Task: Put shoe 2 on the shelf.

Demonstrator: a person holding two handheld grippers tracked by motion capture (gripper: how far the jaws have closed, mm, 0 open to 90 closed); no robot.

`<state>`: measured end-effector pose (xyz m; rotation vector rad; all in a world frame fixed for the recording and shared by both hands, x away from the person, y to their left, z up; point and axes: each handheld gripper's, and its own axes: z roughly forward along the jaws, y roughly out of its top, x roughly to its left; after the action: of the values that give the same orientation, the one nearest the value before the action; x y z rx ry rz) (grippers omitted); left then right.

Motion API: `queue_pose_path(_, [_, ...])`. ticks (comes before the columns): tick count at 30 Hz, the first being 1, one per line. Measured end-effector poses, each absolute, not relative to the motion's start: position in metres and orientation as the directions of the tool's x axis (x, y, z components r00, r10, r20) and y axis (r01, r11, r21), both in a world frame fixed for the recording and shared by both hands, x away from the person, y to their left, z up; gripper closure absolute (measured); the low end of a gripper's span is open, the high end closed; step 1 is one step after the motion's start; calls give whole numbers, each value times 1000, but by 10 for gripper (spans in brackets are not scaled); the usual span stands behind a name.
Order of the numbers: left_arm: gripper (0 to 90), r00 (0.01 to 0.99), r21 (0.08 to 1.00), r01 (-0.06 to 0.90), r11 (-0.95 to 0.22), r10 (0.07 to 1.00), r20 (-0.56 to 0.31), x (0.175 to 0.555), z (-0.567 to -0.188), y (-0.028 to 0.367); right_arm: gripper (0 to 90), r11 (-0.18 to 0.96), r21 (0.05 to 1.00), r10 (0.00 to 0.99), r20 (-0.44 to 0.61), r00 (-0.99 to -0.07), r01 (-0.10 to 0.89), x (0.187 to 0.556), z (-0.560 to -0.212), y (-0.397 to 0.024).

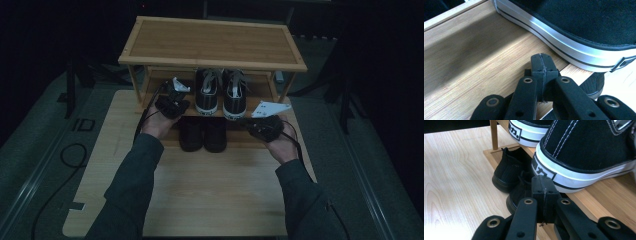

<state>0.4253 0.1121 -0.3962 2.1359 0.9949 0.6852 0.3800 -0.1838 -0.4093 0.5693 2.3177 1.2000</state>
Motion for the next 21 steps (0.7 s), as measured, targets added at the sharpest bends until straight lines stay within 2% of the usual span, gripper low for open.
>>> queue_pose_path(12, [900,575,748,447,-490,798,180,425,-396,112,900,559,814,582,-251,-773,157,385,-407,-178])
queue_pose_path(21, [900,576,754,446,-482,799,170,425,-396,113,900,554,817,578,-241,-780,158,387,-407,-171])
